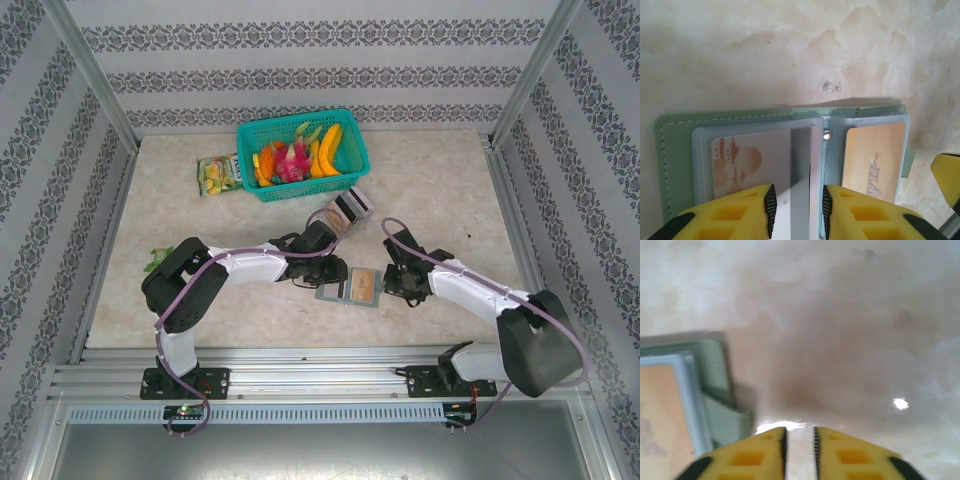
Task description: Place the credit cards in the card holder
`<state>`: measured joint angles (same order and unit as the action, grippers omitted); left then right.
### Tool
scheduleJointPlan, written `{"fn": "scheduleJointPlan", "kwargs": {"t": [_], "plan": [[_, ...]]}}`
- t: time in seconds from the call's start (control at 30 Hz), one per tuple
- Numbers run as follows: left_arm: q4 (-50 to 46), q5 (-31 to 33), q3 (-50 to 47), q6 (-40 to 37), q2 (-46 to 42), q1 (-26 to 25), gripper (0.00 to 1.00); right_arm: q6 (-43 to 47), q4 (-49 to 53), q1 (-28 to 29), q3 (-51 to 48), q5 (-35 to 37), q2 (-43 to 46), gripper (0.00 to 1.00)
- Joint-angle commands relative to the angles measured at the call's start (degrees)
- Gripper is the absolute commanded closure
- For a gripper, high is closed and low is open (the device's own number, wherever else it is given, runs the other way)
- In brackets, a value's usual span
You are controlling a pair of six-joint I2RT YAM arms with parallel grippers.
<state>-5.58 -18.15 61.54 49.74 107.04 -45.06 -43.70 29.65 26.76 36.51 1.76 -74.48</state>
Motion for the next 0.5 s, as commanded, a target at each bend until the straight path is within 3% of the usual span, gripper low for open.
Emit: {"fn": "scheduleJointPlan", "kwargs": {"t": [0.0, 0.27, 0.47], "plan": [[-3.4, 2.8, -2.0, 0.1, 2.6, -0.5, 0.65, 0.0, -7.1, 0.3, -1.0, -7.3, 0.5, 0.73], [-2.9, 2.6, -2.3, 0.5, 2.3, -0.5, 0.65, 0.4, -2.8, 1.1, 3.2, -4.4, -8.5, 0.75], [-3.4, 3.1, -2.5, 0.2, 2.4, -0.4, 0.65, -1.5, 0.3, 1.4, 1.5, 1.2, -7.6, 0.92]]}}
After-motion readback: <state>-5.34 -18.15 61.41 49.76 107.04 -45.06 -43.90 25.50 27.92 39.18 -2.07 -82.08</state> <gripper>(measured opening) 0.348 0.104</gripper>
